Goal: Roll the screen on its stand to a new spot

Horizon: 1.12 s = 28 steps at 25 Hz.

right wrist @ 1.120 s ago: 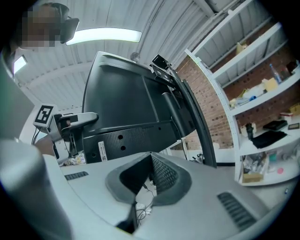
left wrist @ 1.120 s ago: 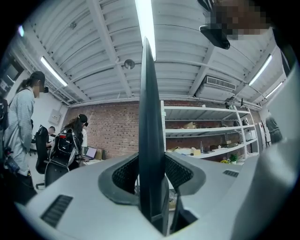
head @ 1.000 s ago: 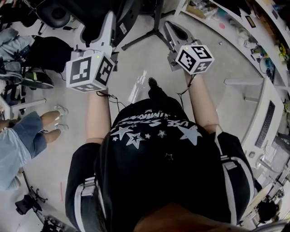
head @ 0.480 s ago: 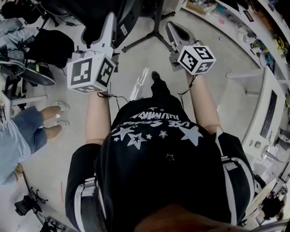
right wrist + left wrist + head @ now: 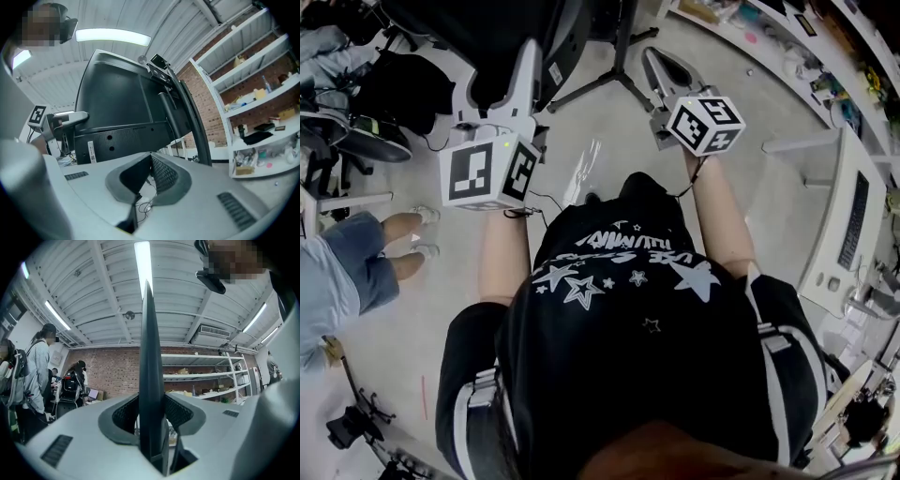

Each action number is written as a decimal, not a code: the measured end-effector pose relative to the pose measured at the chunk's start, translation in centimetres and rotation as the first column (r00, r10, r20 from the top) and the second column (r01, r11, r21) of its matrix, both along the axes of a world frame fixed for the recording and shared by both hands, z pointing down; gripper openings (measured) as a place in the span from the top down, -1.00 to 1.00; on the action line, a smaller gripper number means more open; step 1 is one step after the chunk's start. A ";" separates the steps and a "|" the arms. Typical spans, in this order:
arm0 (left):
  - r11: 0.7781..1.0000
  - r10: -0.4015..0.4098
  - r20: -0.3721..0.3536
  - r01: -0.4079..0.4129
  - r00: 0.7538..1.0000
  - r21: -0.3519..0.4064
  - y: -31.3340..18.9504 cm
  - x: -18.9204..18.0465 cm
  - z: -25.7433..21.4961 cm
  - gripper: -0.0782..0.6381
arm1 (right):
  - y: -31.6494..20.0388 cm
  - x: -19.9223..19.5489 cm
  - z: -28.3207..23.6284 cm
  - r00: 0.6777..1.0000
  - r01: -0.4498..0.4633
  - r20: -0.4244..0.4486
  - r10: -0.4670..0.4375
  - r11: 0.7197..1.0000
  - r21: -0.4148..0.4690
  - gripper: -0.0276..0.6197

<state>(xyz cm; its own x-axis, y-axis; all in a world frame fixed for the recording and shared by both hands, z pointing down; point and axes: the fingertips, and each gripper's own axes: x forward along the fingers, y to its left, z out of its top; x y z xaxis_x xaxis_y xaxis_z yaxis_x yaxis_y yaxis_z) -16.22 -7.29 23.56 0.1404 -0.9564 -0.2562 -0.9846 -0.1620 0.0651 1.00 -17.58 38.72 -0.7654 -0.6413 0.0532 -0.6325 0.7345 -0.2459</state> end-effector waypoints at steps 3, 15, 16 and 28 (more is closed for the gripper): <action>1.000 -0.018 -0.008 0.018 1.000 0.001 1.8 0.9 0.1 0.26 | 0.5 0.8 0.0 1.000 0.011 0.005 -0.011 1.000 0.001 0.89; 0.994 -0.106 -0.028 0.105 0.994 -0.015 7.6 4.8 0.2 0.25 | 5.4 5.4 0.0 0.994 0.107 -0.014 -0.107 0.994 -0.016 0.89; 0.994 -0.108 -0.028 0.108 0.994 -0.013 8.0 5.4 0.2 0.25 | 5.8 6.3 0.1 0.994 0.105 -0.014 -0.105 0.994 -0.018 0.89; 0.991 -0.132 -0.021 0.132 0.991 -0.008 13.7 12.2 0.3 0.26 | 11.4 13.6 0.8 0.996 0.084 0.004 -0.084 0.996 -0.029 0.89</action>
